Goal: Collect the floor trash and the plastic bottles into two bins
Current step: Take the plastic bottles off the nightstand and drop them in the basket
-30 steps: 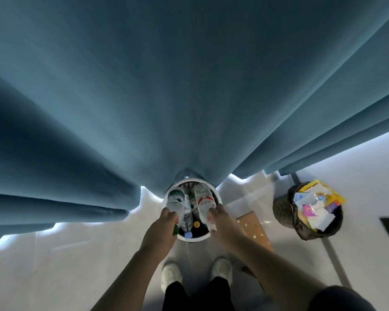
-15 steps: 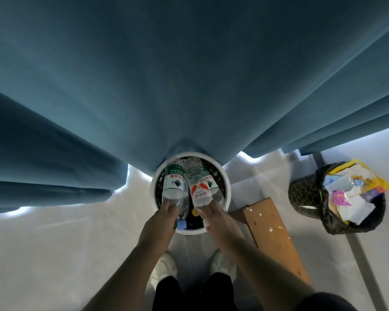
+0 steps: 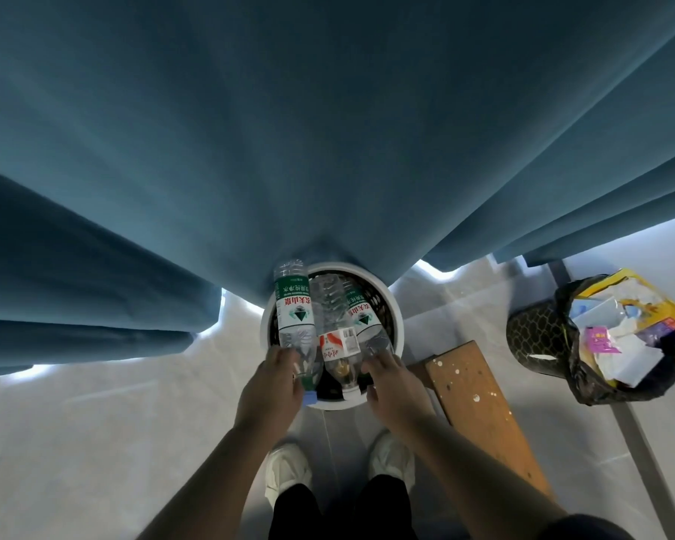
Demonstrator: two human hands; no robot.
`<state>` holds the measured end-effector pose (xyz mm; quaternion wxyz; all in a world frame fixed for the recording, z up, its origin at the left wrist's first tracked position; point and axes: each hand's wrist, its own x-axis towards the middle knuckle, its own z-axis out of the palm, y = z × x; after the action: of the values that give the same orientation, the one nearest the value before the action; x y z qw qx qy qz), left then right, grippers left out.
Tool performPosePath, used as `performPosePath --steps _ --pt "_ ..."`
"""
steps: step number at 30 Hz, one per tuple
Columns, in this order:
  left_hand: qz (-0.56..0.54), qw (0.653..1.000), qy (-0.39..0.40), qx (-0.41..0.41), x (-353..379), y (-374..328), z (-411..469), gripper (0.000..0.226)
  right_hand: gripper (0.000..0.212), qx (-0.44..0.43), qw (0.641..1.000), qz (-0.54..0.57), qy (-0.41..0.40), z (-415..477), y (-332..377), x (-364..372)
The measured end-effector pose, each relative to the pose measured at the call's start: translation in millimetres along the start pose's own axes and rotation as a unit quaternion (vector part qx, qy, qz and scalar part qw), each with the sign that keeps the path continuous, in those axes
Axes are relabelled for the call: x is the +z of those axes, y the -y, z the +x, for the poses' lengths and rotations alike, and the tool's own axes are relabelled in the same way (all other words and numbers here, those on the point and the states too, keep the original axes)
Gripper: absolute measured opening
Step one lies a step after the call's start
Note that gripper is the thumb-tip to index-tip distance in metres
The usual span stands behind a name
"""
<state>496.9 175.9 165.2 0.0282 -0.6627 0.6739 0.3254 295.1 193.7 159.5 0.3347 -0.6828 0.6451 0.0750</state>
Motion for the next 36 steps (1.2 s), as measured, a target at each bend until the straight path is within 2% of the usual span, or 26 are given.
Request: performPosePath --steps 2,6,9,14,23,27,31,36 --pt "-0.055 0.996 -0.032 -0.059 -4 0 15 0.049 0.041 0.022 1.000 0.017 -0.014 9 -3 -6" --pt "-0.165 0.979 -0.023 -0.117 5 1 54 0.075 0.051 0.084 0.992 0.080 -0.053 40 -5 2" --pt "-0.161 0.978 -0.045 -0.126 16 2 67 0.080 0.058 0.126 0.982 0.132 -0.054 55 -5 13" --pt "-0.147 0.977 -0.066 -0.143 26 17 61 0.080 0.063 0.138 0.984 0.092 -0.067 64 -9 28" --pt "-0.116 0.985 -0.015 -0.128 32 38 33 0.098 0.089 0.222 0.959 0.178 0.003 75 -16 31" --pt "-0.118 0.987 0.016 -0.109 25 32 19 0.100 0.083 0.245 0.958 0.151 -0.006 61 -17 29" --pt "-0.175 0.978 0.034 -0.111 23 24 23 0.105 0.077 0.269 0.949 0.160 -0.028 54 -16 20" --pt "-0.193 0.966 0.114 -0.133 17 10 29 0.101 0.063 0.264 0.956 0.126 -0.029 46 -17 4"
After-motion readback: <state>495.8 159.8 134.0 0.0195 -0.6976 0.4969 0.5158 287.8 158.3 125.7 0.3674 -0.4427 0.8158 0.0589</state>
